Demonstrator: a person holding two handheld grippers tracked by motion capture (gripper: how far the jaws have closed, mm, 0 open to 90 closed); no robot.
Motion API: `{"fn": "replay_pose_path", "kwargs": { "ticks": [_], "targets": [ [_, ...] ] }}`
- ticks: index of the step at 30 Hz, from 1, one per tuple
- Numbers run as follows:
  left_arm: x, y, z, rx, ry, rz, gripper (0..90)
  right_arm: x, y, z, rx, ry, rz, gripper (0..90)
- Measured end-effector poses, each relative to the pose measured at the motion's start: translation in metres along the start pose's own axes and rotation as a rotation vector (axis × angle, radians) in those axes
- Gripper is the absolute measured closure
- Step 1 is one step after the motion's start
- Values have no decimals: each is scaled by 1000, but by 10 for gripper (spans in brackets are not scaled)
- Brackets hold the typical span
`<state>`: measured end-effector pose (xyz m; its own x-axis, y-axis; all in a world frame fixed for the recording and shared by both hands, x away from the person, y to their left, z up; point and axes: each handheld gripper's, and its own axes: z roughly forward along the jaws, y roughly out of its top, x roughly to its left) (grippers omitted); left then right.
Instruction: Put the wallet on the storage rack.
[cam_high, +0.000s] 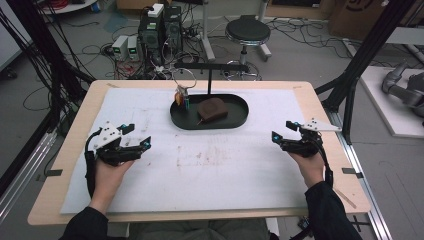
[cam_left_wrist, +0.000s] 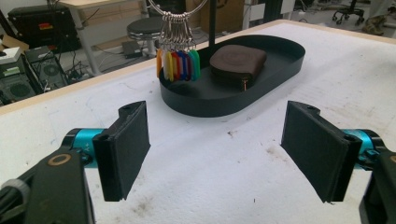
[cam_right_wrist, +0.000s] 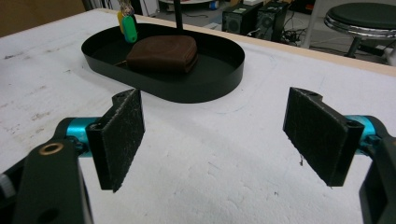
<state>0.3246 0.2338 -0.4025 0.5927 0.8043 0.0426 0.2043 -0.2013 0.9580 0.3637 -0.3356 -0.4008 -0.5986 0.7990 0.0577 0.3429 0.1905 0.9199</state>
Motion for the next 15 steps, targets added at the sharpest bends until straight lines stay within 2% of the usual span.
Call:
{"fn": "replay_pose_path", "kwargs": {
  "ticks": [6, 15],
  "targets": [
    [1, -2, 2, 14, 11, -5, 233, 0, -1, -1, 4, -4, -1, 211],
    [2, -1, 2, 10, 13, -4, 232, -1, -1, -2, 1, -8, -1, 211]
  ]
}}
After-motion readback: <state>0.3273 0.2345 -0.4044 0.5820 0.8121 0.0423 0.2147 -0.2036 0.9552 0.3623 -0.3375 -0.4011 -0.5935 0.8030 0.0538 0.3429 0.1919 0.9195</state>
